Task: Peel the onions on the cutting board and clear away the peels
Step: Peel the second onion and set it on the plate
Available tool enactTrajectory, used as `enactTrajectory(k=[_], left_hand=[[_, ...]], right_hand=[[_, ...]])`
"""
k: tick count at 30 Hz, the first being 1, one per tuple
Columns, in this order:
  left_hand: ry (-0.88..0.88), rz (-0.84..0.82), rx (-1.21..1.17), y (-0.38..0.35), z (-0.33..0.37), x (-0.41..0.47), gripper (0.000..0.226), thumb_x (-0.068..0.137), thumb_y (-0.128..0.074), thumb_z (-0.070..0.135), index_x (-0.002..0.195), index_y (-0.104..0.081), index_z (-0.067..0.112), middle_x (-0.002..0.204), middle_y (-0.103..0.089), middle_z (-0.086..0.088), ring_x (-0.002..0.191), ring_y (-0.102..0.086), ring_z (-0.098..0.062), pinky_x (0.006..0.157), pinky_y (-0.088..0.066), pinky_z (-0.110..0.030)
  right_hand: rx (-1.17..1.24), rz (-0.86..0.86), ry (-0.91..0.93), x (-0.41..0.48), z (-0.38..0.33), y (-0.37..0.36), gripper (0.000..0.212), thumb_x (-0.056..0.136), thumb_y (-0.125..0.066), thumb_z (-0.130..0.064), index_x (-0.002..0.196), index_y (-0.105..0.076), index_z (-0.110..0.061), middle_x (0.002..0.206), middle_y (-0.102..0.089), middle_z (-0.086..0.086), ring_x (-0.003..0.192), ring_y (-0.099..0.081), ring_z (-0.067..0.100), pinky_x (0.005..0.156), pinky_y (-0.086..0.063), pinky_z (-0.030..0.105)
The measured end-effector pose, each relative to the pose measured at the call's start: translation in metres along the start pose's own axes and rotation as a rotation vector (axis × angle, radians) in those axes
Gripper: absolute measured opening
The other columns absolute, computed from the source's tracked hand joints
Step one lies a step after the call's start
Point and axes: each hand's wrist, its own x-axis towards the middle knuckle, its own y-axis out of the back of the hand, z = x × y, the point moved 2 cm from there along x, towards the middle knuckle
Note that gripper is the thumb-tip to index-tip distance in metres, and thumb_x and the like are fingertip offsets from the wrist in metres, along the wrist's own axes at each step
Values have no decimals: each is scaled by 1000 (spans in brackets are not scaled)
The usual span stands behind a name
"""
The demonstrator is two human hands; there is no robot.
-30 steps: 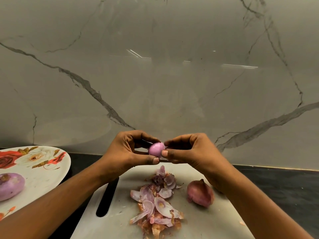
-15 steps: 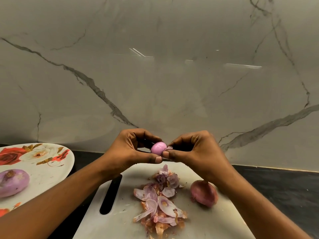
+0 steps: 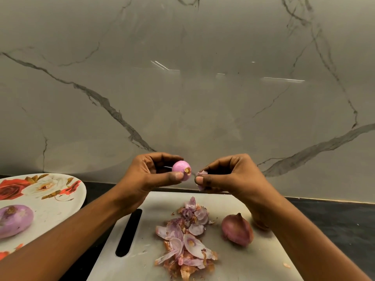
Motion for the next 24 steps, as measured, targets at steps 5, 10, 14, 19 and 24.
enactTrajectory(k=[5, 10, 14, 19, 24], left_hand=[[12, -23, 56, -4, -2, -3, 48, 71, -87, 9, 117, -74, 8, 110, -79, -11, 104, -77, -30, 88, -65, -40], [32, -28, 46, -4, -4, -1, 44, 73, -86, 11, 115, -75, 6, 109, -79, -14, 103, -77, -34, 90, -64, -46], [51, -29, 37, -4, -5, -1, 41, 75, -85, 14, 114, -76, 6, 108, -79, -15, 103, -77, -33, 88, -65, -44], [59, -32, 0, -5, -4, -1, 41, 73, -83, 13, 112, -76, 4, 106, -79, -15, 99, -77, -31, 81, -65, -35], [77, -34, -78, -4, -1, -1, 36, 76, -78, 12, 111, -75, 2, 107, -79, -16, 97, -78, -29, 78, -64, -32]], right_hand=[[-159, 22, 38, 4, 8, -2, 27, 80, -91, -9, 105, -83, -10, 91, -82, 7, 86, -81, 25, 83, -67, 39], [-278, 36, 142, 2, 7, -9, 36, 82, -89, -18, 118, -81, -21, 101, -83, -7, 93, -79, 8, 85, -66, 34], [-317, 65, 195, 1, 7, -10, 24, 85, -86, -22, 109, -84, -23, 93, -82, -11, 86, -78, 7, 77, -65, 27], [-317, 84, 248, 2, 9, -9, 16, 90, -82, -19, 106, -85, -20, 88, -82, -8, 80, -78, 10, 73, -64, 26], [-378, 110, 268, 3, 12, -15, 11, 99, -72, -22, 107, -81, -23, 87, -78, -11, 81, -75, 2, 72, -59, 17]])
